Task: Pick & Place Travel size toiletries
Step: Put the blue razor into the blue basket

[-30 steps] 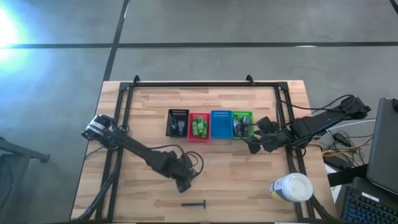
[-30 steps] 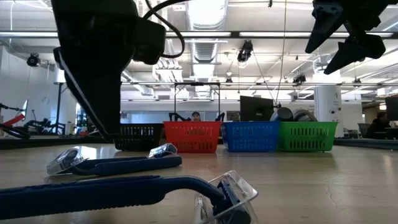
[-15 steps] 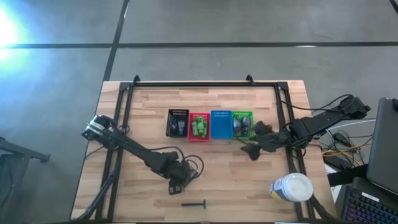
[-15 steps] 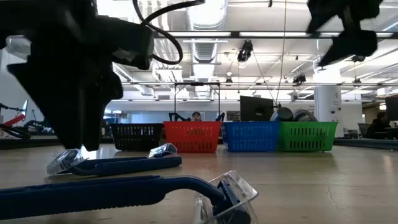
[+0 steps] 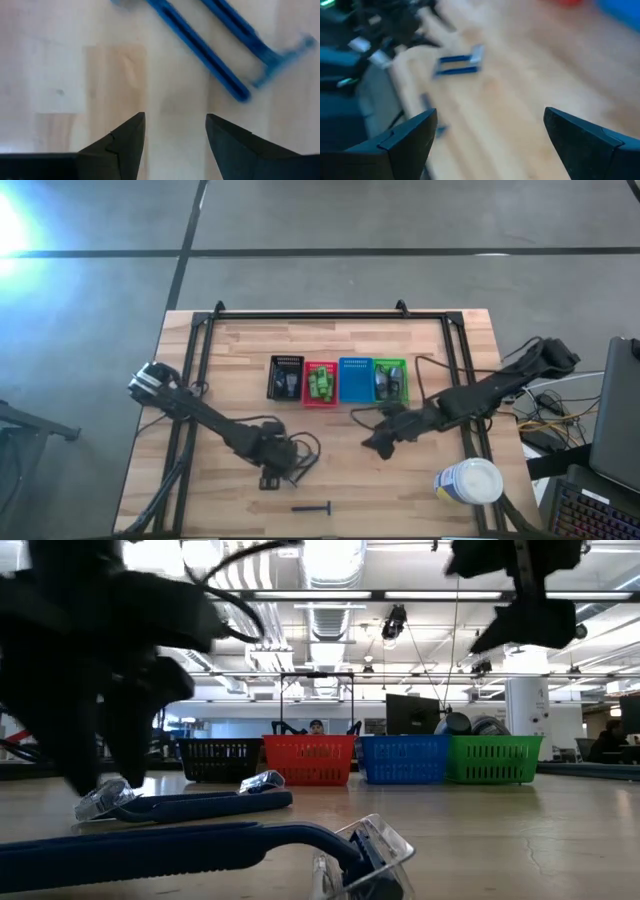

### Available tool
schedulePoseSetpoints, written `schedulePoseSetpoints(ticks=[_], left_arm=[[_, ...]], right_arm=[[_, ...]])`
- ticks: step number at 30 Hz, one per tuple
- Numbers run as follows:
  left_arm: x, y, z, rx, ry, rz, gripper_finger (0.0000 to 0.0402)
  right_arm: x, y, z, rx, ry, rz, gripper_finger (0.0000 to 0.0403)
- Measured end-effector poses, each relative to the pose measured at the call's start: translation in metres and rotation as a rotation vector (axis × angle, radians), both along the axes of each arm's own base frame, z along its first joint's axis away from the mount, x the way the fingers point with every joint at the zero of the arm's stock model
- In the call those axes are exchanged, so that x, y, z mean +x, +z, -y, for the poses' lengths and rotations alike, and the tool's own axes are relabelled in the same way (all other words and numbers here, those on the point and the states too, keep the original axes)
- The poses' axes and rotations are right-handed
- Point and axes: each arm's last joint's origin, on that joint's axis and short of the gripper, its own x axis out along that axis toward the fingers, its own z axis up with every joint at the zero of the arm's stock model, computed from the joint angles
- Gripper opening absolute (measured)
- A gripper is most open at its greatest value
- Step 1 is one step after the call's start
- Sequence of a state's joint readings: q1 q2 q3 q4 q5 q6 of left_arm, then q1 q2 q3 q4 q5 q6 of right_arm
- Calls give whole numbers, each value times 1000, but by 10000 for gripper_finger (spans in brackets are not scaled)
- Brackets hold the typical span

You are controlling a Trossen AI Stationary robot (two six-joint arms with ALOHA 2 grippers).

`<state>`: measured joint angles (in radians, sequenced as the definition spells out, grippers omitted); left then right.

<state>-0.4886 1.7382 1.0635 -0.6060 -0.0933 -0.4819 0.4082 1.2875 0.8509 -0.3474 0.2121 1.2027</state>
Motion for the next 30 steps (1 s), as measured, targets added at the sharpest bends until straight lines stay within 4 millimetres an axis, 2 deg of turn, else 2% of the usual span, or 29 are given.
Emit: schedulePoseSetpoints(ticks=[4,7,9,13,22,30], left_arm=[[-25,-1,3,-25,-37,67,213],[-44,1,0,-48,28,120,213],[-55,4,-4,-58,64,156,213],[-71,10,-14,-54,120,224,213],[-95,8,-32,-25,188,288,213],[-98,6,-33,-25,186,288,213]], right_arm=[[25,-4,-22,97,115,63,363],[44,-10,-35,145,147,68,363],[55,-14,-41,173,143,41,363],[78,-25,-54,202,255,-34,361],[127,-36,-89,-103,559,-203,318],[163,-49,-122,-319,753,-291,293]])
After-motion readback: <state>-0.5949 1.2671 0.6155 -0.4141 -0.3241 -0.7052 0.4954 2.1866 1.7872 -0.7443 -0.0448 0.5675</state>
